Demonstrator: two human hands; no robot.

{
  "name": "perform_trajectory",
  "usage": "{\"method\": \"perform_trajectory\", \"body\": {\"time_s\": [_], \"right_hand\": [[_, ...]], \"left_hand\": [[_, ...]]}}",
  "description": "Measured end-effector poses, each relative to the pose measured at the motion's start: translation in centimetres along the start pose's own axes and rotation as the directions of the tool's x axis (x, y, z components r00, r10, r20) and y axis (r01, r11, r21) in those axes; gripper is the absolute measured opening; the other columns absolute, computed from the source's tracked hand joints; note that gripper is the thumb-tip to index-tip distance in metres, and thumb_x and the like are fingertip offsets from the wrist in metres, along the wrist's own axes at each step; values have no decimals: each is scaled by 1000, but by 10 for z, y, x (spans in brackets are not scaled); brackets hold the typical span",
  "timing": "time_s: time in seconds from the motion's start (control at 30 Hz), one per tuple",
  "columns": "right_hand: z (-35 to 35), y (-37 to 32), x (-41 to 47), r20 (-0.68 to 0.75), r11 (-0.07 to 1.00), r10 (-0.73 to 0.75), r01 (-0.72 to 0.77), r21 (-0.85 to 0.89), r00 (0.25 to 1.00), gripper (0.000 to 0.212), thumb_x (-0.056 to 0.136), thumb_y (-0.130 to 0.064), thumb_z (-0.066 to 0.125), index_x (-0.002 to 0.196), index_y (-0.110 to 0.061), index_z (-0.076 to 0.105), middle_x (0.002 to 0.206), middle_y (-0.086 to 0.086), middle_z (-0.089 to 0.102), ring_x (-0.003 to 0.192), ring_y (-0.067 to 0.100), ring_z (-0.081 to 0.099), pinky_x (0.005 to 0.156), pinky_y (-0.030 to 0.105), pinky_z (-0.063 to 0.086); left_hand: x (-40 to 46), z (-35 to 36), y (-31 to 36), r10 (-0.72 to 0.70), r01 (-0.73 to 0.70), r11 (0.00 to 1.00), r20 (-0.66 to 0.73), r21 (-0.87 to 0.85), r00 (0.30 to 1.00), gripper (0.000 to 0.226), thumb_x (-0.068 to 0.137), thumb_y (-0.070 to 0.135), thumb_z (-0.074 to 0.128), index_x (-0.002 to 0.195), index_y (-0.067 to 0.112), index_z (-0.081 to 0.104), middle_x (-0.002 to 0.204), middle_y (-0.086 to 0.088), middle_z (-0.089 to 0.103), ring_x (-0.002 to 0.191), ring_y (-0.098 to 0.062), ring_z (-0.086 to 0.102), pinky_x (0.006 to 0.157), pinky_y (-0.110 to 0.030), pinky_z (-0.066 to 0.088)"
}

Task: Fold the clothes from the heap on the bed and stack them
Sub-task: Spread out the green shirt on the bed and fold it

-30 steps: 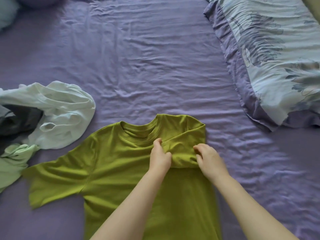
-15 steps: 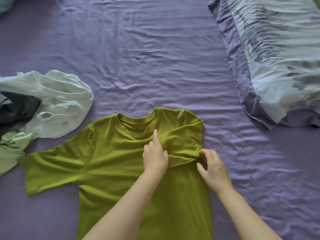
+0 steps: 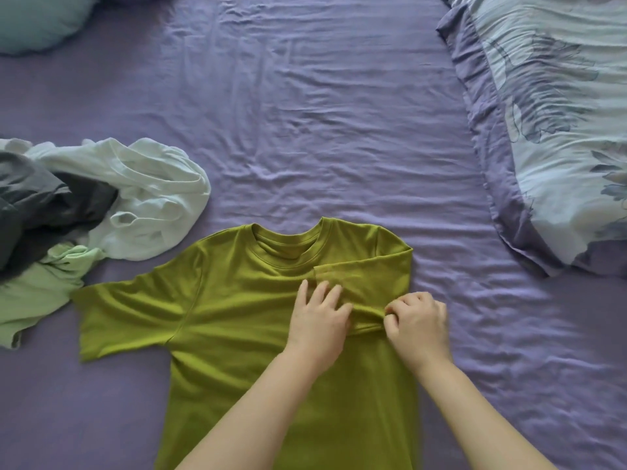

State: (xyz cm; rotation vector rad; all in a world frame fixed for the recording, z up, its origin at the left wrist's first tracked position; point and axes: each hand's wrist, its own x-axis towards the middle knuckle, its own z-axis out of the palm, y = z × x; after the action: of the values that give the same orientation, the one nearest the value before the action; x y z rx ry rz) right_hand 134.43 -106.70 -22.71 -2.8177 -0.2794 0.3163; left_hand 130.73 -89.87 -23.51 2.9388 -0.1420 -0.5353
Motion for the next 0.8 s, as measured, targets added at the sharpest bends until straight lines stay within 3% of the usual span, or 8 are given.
{"method": "perform_trajectory", "body": {"time_s": [0.07,0.17,0.3,0.37,0.5,0.6,0.73,0.8], "right_hand": [[0,-10,23,-34,996,-85,86,25,996,20,73,-7,69,92,-13,72,99,6,68,101,32,59,82,42,43],[3,-31,62,192,970,-217,234,-71,957,44,96,-29,47,140,-23,44,150,3,37,140,23,27,104,39,31],[10,-44,98,503,922,-112,278,-268,857,54,98,-55,18,149,-40,8,160,0,-3,147,27,-4,113,53,12],[10,-51,108,466,935,-38,196,-297,884,54,98,-54,16,149,-36,13,160,2,1,146,29,-3,112,57,12],[18,-75,125,241,931,-210,269,-247,947,43,102,-33,30,144,-23,32,157,4,18,145,26,10,109,43,28],[23,-82,141,183,951,-181,220,-217,966,46,100,-15,36,146,-18,28,153,4,28,141,26,19,107,38,31],[28,-83,154,97,962,-162,179,-206,982,32,98,-13,42,130,-14,46,124,7,53,117,27,41,88,38,41],[26,-82,160,50,990,-104,109,-88,993,21,95,-13,46,114,-13,55,112,10,58,109,29,46,78,38,42]], "left_hand": [[-7,5,-7,-55,56,998,77,-14,995,44,101,44,29,143,32,36,159,-4,19,146,-27,14,116,-53,1],[-15,11,-28,-180,190,979,121,-71,976,54,100,54,21,151,36,13,162,0,2,148,-23,4,117,-50,2],[-19,5,-67,-260,269,963,183,-24,948,60,98,58,16,152,36,2,161,0,-9,148,-24,-8,117,-51,0],[-16,-4,-86,-308,316,949,177,-17,935,60,99,57,17,152,34,3,161,-2,-8,148,-25,-8,118,-51,1],[3,-25,-126,-429,429,900,28,-79,903,56,102,45,26,153,25,13,161,-4,5,148,-23,3,119,-45,9],[24,-38,-156,-433,432,901,-79,-33,898,55,100,25,38,151,18,18,159,-5,17,145,-24,13,118,-40,17],[56,-43,-179,-403,404,915,-127,-19,906,56,99,21,44,150,15,22,150,-4,32,142,-25,20,114,-37,19],[68,-44,-184,-374,375,927,-124,-21,919,43,98,29,46,139,17,40,137,-4,48,132,-26,34,107,-36,26]]}}
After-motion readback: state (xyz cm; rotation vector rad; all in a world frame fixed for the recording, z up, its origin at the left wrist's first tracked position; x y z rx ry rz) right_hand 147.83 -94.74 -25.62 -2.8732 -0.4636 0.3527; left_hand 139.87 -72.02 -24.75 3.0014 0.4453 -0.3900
